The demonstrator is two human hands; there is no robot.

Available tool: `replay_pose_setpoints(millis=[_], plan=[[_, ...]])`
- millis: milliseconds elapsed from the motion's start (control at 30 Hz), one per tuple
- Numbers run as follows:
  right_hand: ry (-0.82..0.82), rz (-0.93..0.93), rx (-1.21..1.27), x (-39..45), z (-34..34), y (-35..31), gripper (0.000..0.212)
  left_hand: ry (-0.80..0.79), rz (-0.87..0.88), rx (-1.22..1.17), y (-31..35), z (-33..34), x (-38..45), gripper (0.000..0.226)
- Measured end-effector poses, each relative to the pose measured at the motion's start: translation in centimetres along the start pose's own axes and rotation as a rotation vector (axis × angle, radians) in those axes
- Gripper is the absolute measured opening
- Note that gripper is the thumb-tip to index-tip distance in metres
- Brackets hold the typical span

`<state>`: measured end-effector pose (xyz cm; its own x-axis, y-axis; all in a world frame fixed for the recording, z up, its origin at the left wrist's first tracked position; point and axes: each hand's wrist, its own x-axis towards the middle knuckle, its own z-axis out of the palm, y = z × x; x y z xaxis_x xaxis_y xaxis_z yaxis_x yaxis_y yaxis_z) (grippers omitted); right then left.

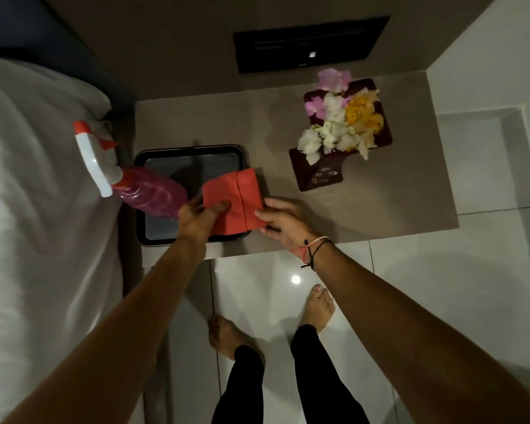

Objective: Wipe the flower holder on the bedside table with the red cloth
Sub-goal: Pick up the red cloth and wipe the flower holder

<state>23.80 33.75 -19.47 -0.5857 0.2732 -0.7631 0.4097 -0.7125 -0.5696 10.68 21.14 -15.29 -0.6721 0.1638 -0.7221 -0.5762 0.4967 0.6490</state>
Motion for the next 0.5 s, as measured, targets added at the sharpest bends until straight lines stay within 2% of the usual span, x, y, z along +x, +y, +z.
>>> replay_pose_setpoints(millis=[67, 167, 267, 300, 367, 500], plan=[[-0.043, -0.005, 0.028, -0.5, -0.8, 0.3, 0.043, -0.155, 0.014, -0.109, -0.3, -0.2, -1.0, 0.044], [-0.081, -0.041, 0.202, -2.1, -2.0, 1.0, 0.038, -0.38, 0.042, -0.155, -0.5, 0.3, -2.6, 0.045], [-0.133, -0.049, 0.371, -3.7, -3.5, 2.0, 0.072, -0.536, 0.052, -0.031, -0.2, 1.6, -3.9, 0.06], [-0.147, -0.053, 0.419, -4.2, -3.9, 2.4, 0.08, -0.569, 0.067, 0.037, -0.1, 2.2, -4.4, 0.062], [-0.19, -0.072, 0.505, -5.4, -4.8, 2.6, 0.082, -0.597, 0.138, 0.169, 0.1, 3.8, -5.2, 0.055], [-0.161, -0.157, 0.581, -7.8, -6.7, 3.4, 0.058, -0.57, 0.394, 0.349, 0.4, 7.1, -7.0, 0.035]])
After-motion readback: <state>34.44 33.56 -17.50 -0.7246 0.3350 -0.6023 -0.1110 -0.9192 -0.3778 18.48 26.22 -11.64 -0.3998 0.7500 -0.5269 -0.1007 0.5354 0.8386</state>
